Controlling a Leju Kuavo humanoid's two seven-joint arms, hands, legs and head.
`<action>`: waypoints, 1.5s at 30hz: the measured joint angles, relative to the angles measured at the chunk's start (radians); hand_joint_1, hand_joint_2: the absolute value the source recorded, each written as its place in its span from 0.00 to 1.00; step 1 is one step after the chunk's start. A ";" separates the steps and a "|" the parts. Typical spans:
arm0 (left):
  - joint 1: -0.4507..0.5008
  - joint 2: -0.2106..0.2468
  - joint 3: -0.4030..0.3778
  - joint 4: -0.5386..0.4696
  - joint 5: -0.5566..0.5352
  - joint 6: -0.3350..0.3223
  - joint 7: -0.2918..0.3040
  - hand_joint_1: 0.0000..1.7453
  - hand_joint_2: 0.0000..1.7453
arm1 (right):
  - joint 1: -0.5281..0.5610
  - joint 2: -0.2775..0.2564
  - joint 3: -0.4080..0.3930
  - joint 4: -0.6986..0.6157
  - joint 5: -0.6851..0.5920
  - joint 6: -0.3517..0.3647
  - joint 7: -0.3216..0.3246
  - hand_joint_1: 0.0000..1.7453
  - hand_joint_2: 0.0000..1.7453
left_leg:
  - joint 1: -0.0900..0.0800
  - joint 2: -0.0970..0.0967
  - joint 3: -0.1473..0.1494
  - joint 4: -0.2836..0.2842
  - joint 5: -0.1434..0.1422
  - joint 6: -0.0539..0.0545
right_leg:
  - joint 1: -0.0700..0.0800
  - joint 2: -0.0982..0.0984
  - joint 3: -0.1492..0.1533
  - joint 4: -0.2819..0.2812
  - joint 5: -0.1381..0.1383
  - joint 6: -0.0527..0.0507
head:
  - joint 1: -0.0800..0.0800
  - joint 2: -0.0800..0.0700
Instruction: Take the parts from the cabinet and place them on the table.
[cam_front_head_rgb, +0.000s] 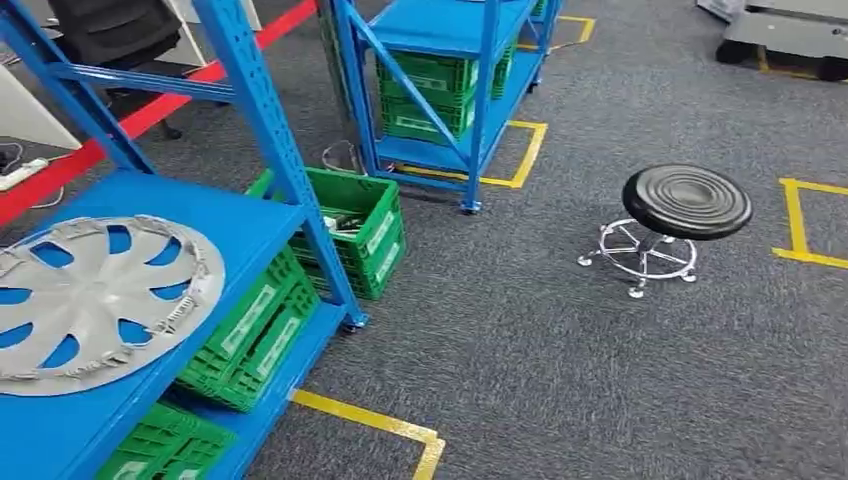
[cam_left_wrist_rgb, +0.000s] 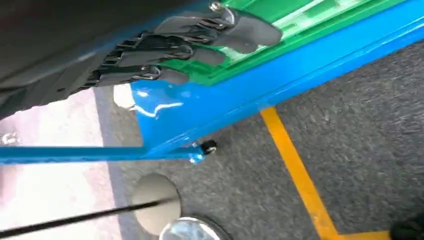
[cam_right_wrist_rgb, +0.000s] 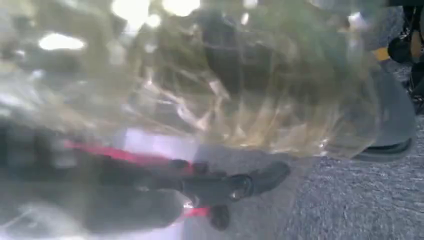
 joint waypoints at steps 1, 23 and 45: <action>0.002 0.000 0.000 0.000 -0.001 0.001 0.000 0.00 0.00 | -0.004 0.000 0.001 0.000 0.001 0.000 0.000 0.00 0.00 | 0.009 -0.009 0.009 -0.010 0.006 0.008 | -0.006 0.026 -0.010 0.008 -0.010 0.008 | -0.002 0.000; -0.004 -0.003 -0.011 0.000 -0.014 0.002 -0.003 0.00 0.00 | 0.000 0.000 0.029 0.003 0.000 -0.004 -0.021 0.00 0.00 | 0.017 -0.042 -0.126 0.271 -0.103 -0.039 | -0.010 0.084 -0.055 0.016 0.034 -0.031 | -0.003 0.000; -0.008 -0.006 -0.017 0.001 -0.020 0.000 -0.003 0.00 0.00 | -0.007 0.000 0.052 0.007 0.018 -0.024 -0.042 0.00 0.00 | 0.016 -0.163 0.009 -0.010 0.016 -0.010 | -0.016 0.201 -0.050 0.017 0.039 -0.003 | 0.010 0.000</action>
